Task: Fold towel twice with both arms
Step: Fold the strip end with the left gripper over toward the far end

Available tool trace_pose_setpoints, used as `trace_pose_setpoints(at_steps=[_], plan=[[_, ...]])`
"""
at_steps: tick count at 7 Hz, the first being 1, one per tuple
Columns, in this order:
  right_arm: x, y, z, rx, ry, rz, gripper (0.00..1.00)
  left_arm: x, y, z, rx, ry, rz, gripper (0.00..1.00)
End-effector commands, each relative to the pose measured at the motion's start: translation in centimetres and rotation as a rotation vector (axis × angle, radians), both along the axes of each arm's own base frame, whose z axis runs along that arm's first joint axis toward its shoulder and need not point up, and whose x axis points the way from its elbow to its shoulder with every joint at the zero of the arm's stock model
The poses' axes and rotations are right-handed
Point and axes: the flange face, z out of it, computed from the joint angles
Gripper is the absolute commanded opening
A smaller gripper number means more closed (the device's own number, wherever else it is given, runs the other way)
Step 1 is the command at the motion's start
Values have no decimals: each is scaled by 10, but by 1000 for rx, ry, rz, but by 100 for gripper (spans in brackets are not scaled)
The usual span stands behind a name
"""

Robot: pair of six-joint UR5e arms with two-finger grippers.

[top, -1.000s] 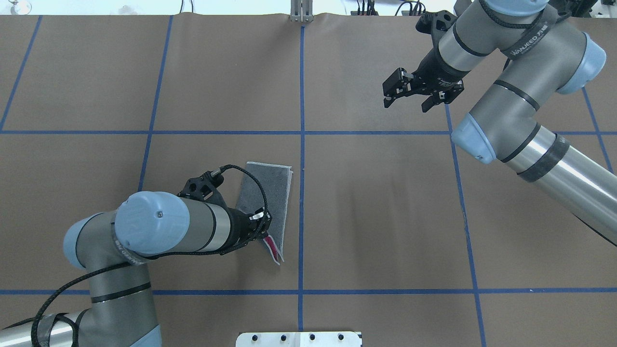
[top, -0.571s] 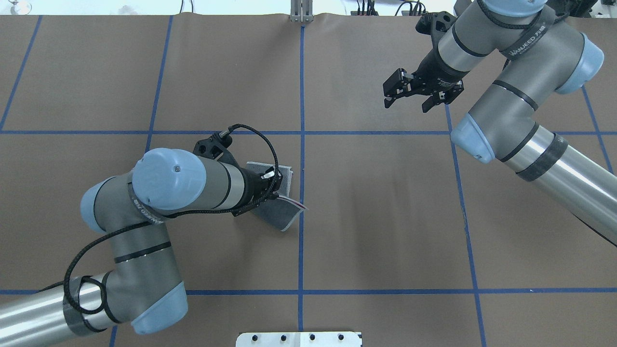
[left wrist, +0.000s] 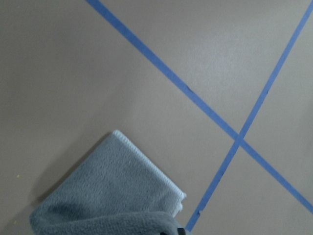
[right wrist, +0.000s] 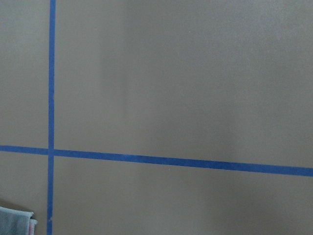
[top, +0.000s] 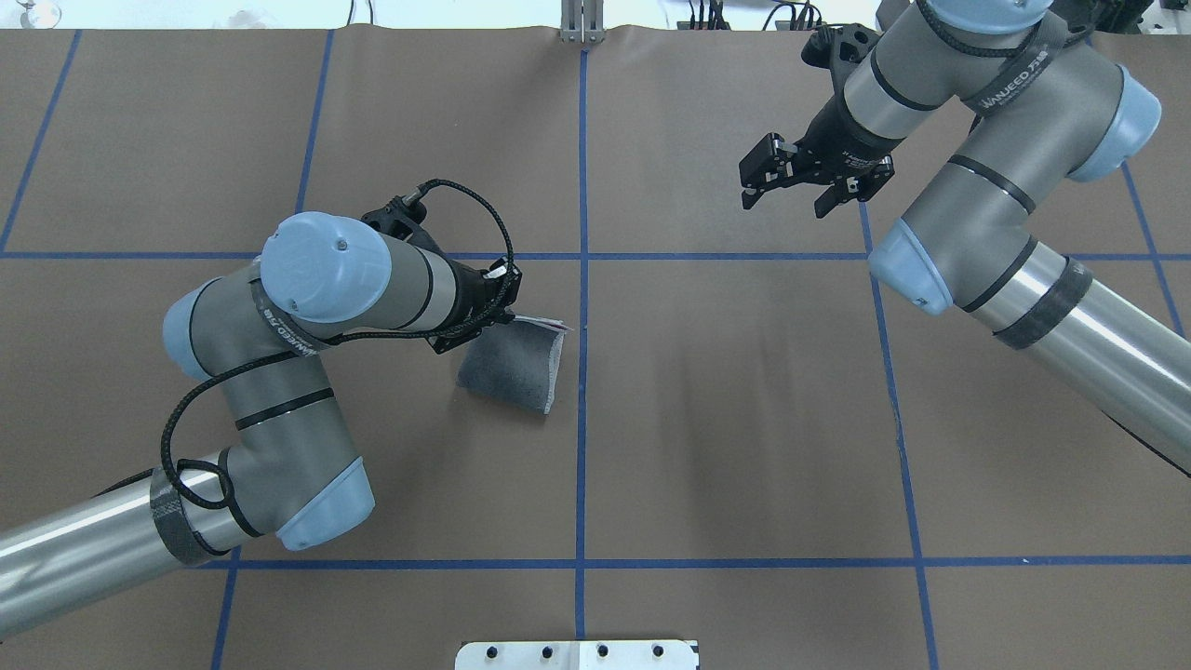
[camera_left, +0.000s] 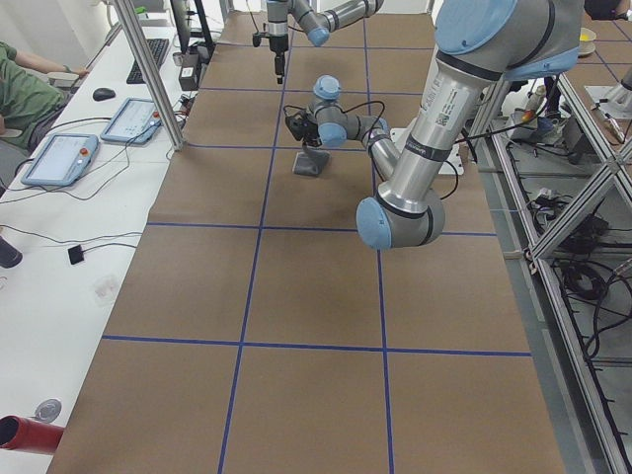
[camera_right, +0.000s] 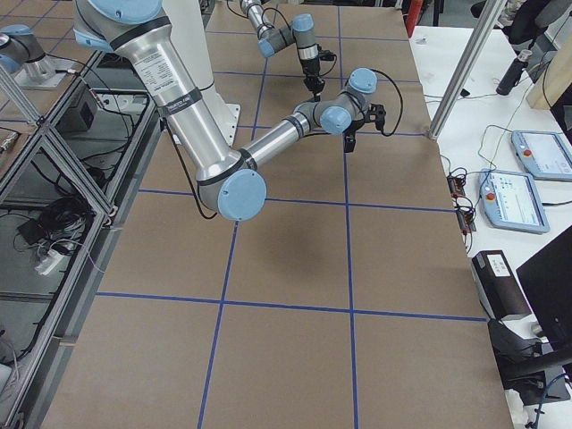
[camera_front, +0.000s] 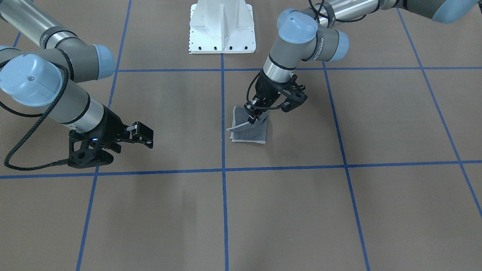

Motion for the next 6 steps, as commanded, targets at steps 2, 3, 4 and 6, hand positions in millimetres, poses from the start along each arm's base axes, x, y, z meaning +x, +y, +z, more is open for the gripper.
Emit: trace_pose_setpoints(at_steps=[2, 3, 4, 6], plan=[[-3, -1, 2, -2, 4, -1, 100, 22, -8, 32, -29, -35, 9, 43], [-4, 0, 2, -2, 4, -3, 100, 23, -11, 36, -26, -35, 3, 99], [-3, -1, 0, -1, 2, 0, 100, 16, -20, 35, -23, -32, -11, 100], [-3, -1, 2, -4, 5, 0, 100, 8, -30, 26, -11, -23, -24, 100]])
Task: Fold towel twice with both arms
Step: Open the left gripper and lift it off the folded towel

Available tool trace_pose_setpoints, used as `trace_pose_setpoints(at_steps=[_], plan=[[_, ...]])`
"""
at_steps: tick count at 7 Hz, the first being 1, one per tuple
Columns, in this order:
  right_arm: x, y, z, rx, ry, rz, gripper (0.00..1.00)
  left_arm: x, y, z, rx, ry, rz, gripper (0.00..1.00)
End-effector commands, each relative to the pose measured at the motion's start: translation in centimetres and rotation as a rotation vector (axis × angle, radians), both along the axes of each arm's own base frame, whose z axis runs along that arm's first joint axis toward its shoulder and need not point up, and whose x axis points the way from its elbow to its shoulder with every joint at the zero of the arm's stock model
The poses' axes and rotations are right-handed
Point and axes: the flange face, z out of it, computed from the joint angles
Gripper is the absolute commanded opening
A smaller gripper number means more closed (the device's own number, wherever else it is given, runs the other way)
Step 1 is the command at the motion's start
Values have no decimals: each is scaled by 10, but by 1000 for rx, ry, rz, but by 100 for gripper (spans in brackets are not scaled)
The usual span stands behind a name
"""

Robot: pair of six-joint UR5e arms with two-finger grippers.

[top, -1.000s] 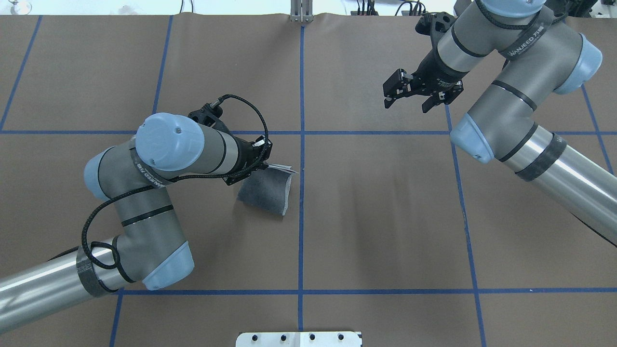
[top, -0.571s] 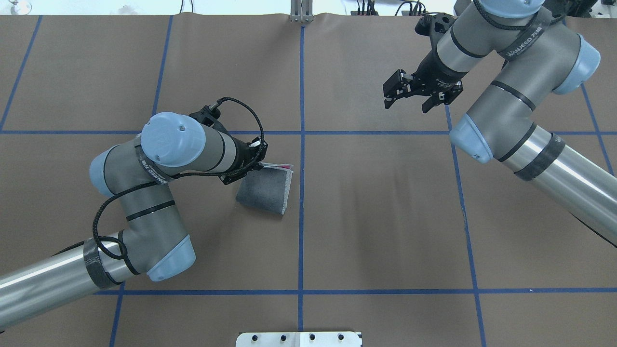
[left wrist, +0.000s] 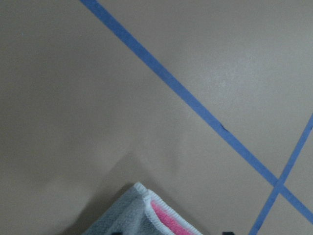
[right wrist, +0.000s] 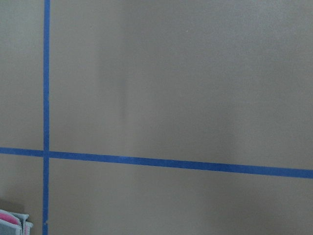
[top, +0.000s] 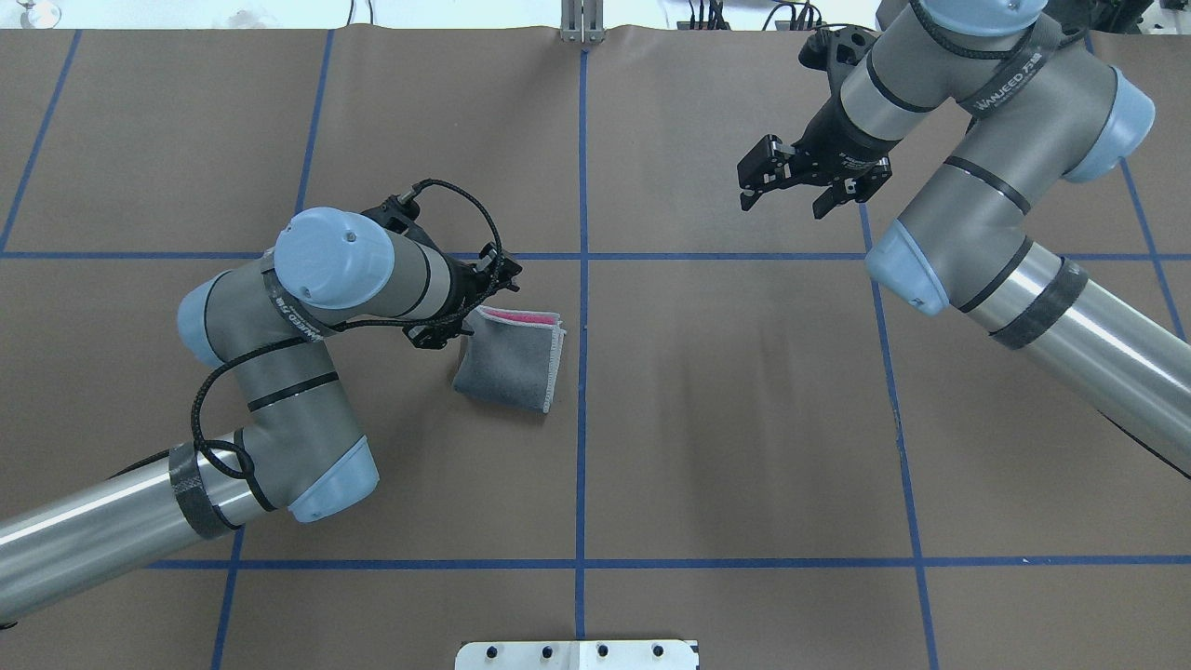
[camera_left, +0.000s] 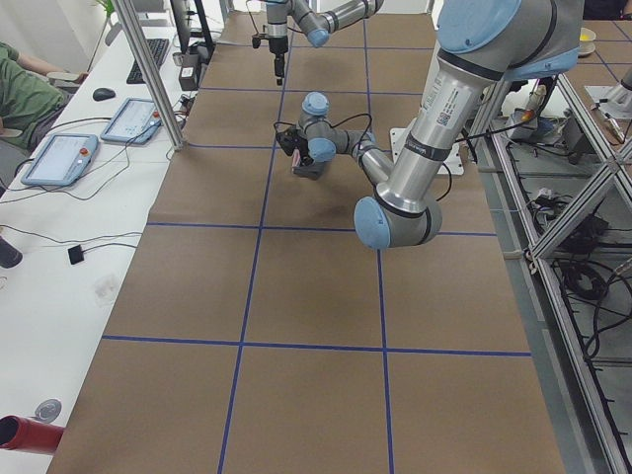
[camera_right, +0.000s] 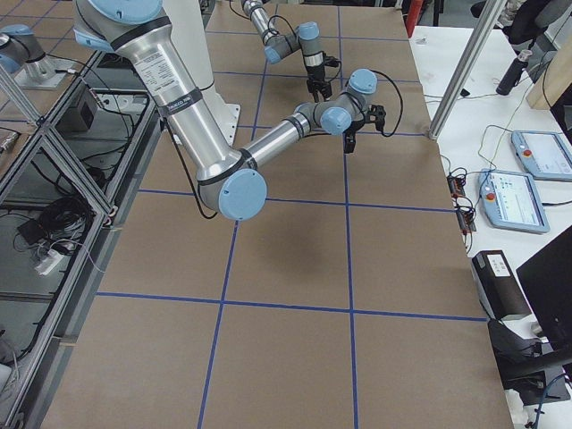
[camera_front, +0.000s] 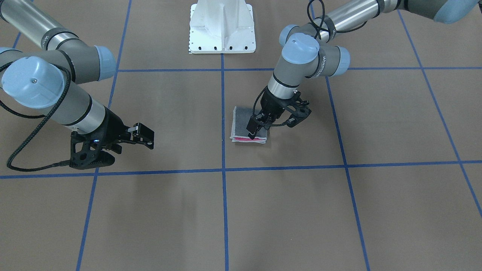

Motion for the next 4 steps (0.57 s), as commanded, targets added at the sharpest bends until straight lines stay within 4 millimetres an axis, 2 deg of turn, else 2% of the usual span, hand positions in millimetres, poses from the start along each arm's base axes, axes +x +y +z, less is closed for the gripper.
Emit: trace_pose_setpoints(at_steps=[1, 3, 4], plan=[[0, -1, 1, 0, 1, -1, 100, -3, -4, -3, 8, 3, -2, 100], [-1, -2, 4, -5, 5, -1, 100, 8, -4, -10, 3, 6, 4, 100], [-1, -2, 4, -5, 5, -1, 100, 26, -8, -12, -7, -5, 10, 100]])
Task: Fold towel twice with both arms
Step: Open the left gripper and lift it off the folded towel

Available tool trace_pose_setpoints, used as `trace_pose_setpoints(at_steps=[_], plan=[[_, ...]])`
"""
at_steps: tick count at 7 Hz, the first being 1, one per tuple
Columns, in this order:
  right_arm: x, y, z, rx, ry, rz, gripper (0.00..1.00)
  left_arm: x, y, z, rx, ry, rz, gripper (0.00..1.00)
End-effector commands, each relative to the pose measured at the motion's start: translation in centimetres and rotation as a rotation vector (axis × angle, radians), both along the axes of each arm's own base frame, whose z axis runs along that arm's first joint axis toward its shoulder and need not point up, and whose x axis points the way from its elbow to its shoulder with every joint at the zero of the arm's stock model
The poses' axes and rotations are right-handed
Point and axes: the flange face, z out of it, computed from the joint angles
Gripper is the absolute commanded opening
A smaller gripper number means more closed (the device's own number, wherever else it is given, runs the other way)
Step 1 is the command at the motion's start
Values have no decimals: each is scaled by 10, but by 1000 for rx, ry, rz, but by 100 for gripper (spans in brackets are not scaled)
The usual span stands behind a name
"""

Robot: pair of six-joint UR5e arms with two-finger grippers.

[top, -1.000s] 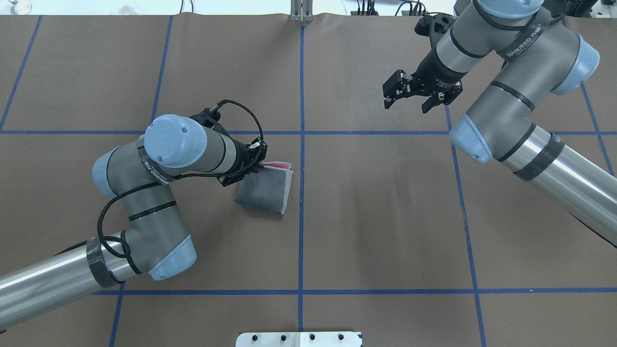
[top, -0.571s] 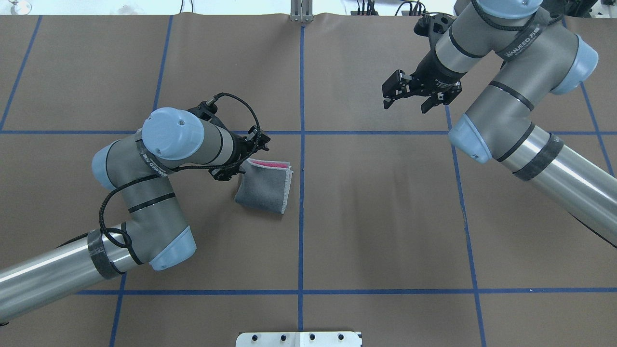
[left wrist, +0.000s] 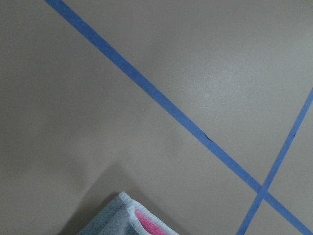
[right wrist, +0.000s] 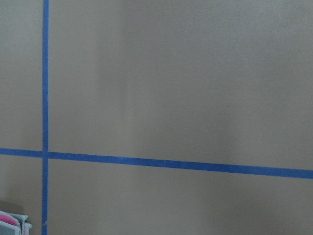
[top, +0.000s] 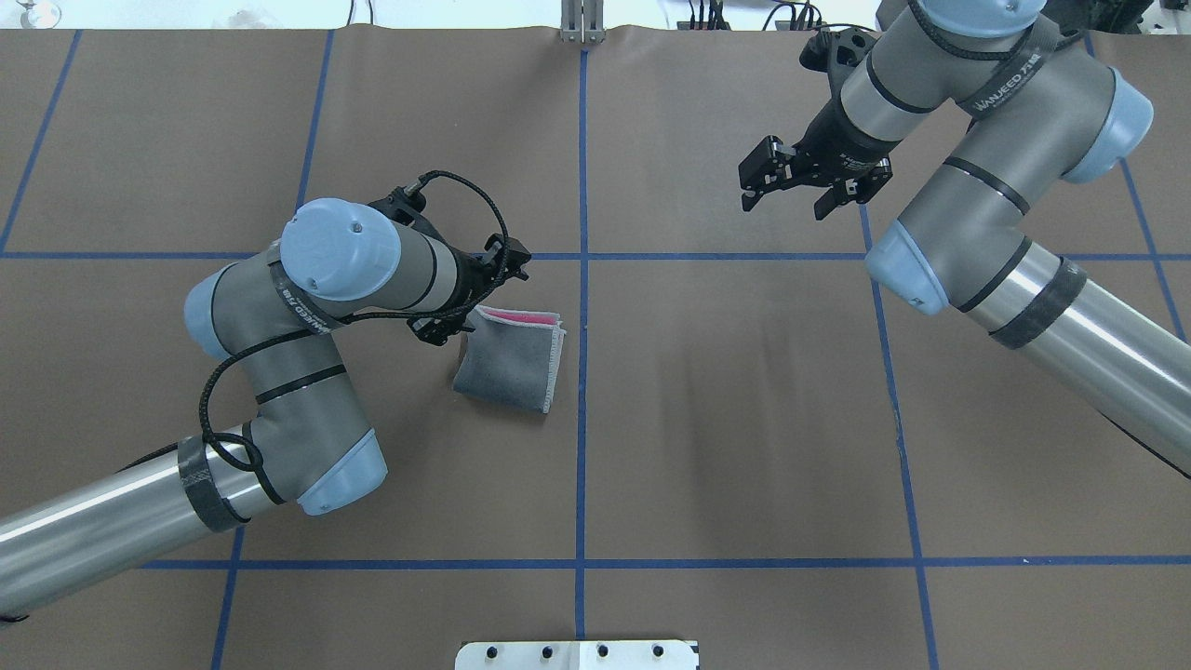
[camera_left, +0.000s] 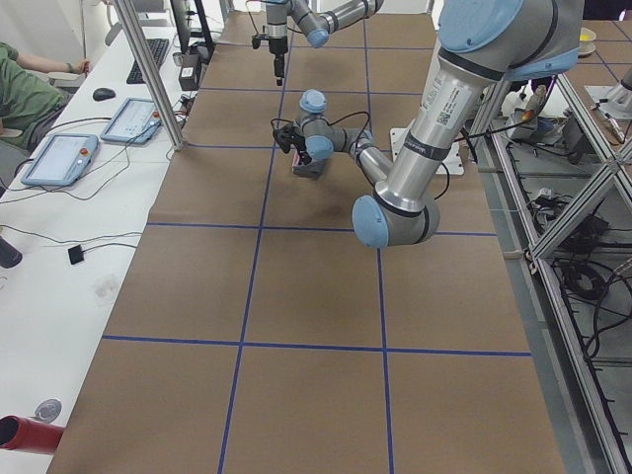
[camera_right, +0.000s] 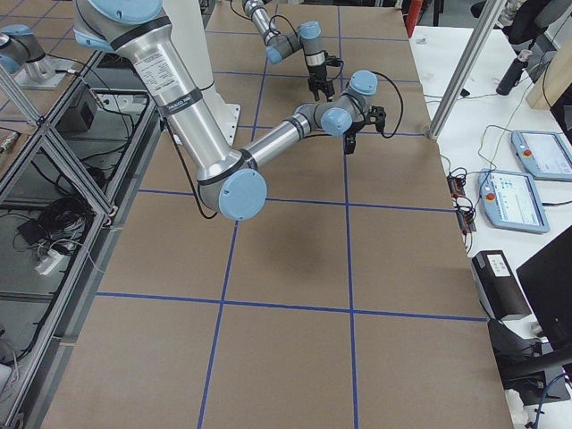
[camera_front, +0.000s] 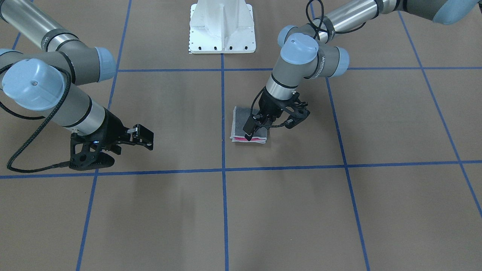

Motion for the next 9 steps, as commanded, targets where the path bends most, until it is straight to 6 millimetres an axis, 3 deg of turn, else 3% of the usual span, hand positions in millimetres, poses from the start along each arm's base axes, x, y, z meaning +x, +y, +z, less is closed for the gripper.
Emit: trace_pose_setpoints(at_steps=[1, 5, 7, 9], plan=[[0, 0, 1, -2, 1, 0, 100, 25, -7, 0, -5, -2, 8, 100], [-1, -2, 4, -4, 6, 2, 100, 20, -37, 37, 7, -56, -7, 100], [-1, -2, 4, -5, 7, 2, 100, 13, -48, 22, 17, -38, -16, 100], [7, -10, -5, 13, 6, 26, 100, -41, -92, 8, 0, 2, 10, 100]])
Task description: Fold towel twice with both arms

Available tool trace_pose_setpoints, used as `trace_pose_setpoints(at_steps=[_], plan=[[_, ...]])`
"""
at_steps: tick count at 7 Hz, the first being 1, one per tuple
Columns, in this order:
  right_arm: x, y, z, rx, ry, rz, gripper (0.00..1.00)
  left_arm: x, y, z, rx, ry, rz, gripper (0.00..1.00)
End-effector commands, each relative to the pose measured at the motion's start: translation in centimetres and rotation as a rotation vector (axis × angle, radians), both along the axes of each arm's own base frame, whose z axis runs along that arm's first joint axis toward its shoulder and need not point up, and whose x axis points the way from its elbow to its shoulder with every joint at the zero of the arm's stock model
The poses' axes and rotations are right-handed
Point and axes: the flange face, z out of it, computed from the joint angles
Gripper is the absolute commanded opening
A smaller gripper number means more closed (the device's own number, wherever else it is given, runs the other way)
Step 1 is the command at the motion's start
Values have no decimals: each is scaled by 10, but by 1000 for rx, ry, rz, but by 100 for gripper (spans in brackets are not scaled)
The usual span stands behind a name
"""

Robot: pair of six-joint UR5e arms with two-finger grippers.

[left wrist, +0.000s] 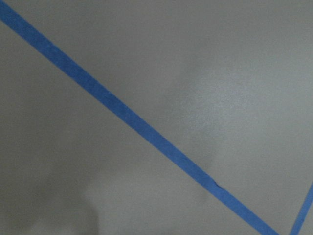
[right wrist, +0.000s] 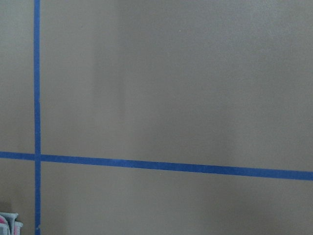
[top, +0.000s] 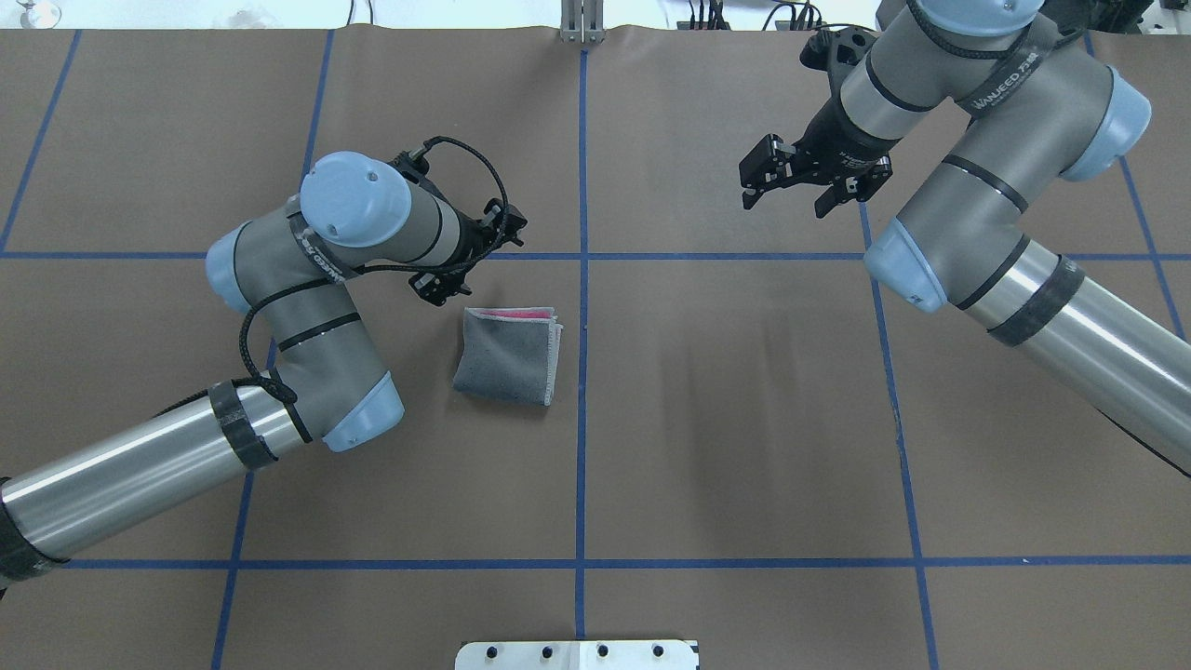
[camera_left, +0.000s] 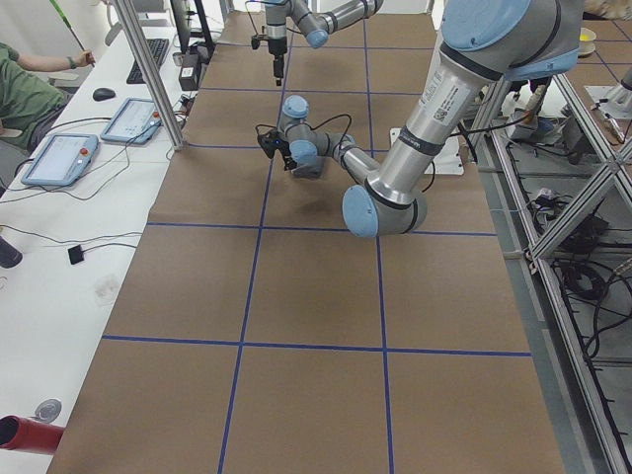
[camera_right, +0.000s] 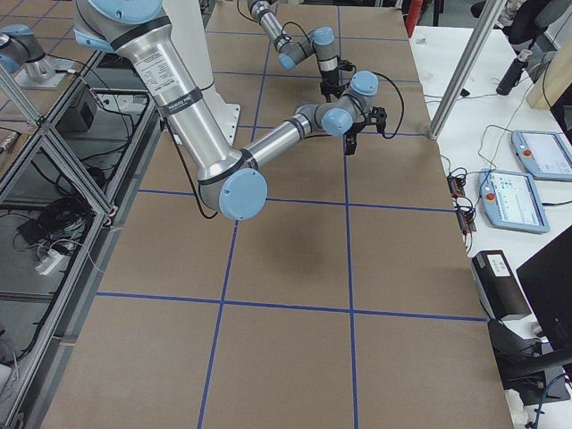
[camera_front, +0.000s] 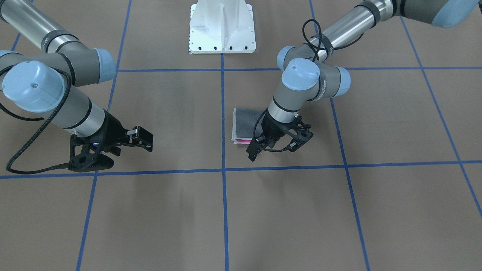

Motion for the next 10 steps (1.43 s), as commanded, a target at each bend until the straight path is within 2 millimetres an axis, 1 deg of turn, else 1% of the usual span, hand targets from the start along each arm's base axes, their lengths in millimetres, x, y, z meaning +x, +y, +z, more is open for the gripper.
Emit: trace_pose_setpoints(at_steps=[1, 2, 3, 4, 5, 6, 7, 8, 9, 10], plan=[[10, -9, -6, 34, 21, 48, 100, -60, -40, -15, 95, 5, 27, 100], [17, -12, -11, 86, 14, 83, 100, -103, -63, -7, 142, -35, 1, 100], [23, -16, -6, 151, -19, 109, 100, -148, -73, 4, 199, -137, 22, 100], [21, -26, 11, 205, 11, 136, 100, -189, -69, 30, 338, -300, 150, 100], [29, -27, 23, 243, 23, 156, 100, -232, -69, 61, 412, -440, 273, 100], [33, -28, 40, 248, 59, 183, 100, -278, -63, 91, 445, -502, 307, 100], [37, -32, 48, 286, 111, 230, 100, -338, -68, 108, 423, -496, 278, 100], [47, -26, 79, 295, 142, 261, 100, -380, -58, 132, 457, -450, 347, 100], [64, -25, 103, 315, 158, 285, 100, -418, -57, 152, 485, -483, 369, 100], [91, -36, 110, 317, 185, 301, 100, -428, -43, 189, 488, -512, 395, 100]])
